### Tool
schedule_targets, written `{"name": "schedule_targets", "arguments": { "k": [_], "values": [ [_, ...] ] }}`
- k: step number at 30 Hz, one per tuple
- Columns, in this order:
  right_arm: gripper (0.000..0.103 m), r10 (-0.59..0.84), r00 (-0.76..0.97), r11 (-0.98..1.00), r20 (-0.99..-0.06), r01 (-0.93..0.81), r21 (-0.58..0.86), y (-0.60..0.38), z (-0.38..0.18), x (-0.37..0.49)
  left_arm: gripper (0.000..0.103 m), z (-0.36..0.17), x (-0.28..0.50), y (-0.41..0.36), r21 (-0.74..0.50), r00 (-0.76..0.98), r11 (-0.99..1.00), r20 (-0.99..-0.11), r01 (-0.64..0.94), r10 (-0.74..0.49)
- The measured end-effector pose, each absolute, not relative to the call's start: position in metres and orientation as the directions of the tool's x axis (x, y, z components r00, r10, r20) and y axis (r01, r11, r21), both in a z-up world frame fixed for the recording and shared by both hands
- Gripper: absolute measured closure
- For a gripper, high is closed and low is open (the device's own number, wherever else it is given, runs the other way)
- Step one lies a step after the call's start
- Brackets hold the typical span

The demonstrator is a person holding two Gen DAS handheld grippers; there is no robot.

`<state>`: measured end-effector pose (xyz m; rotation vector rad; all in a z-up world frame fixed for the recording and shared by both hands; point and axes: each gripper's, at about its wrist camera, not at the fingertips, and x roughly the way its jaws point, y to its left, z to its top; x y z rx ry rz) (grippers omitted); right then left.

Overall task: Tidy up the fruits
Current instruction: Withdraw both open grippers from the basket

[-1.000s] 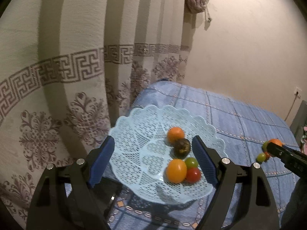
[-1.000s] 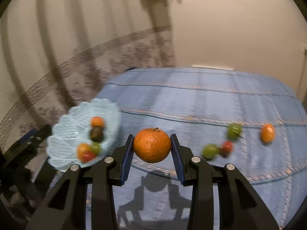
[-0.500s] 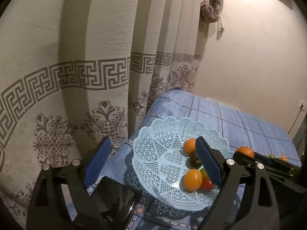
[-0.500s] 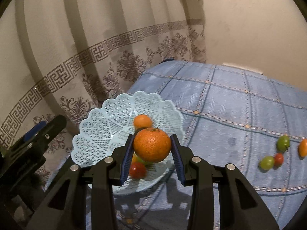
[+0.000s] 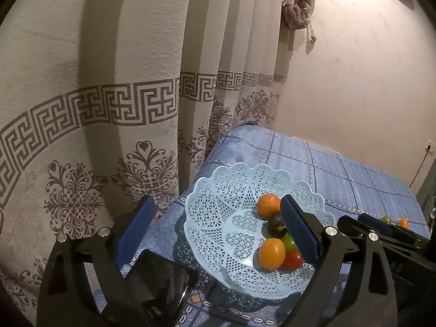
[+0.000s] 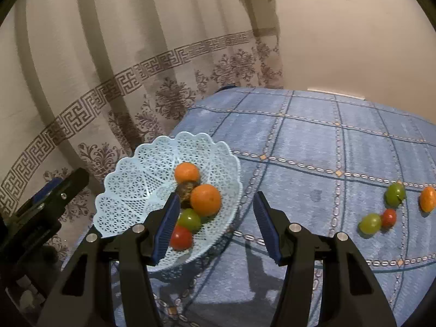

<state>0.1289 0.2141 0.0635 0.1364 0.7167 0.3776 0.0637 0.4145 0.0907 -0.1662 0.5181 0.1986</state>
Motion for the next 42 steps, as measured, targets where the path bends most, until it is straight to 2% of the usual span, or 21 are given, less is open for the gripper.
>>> {"name": "schedule_targets", "arguments": {
  "k": [39, 42],
  "values": [
    [0.047, 0.233, 0.729, 0.963, -0.643, -0.079, 0.258, 0.102, 0.032, 0.111, 0.007, 0.088, 0.061, 0.358, -0.013, 0.854, 0.991, -0.509, -0.136, 0.111],
    [0.047, 0.228, 0.733, 0.962, -0.641, -0.067, 0.265, 0.092, 0.030, 0.109, 0.004, 0.089, 0.061, 0.350, -0.003, 0.855, 0.992, -0.508, -0.128, 0.108]
  ]
}}
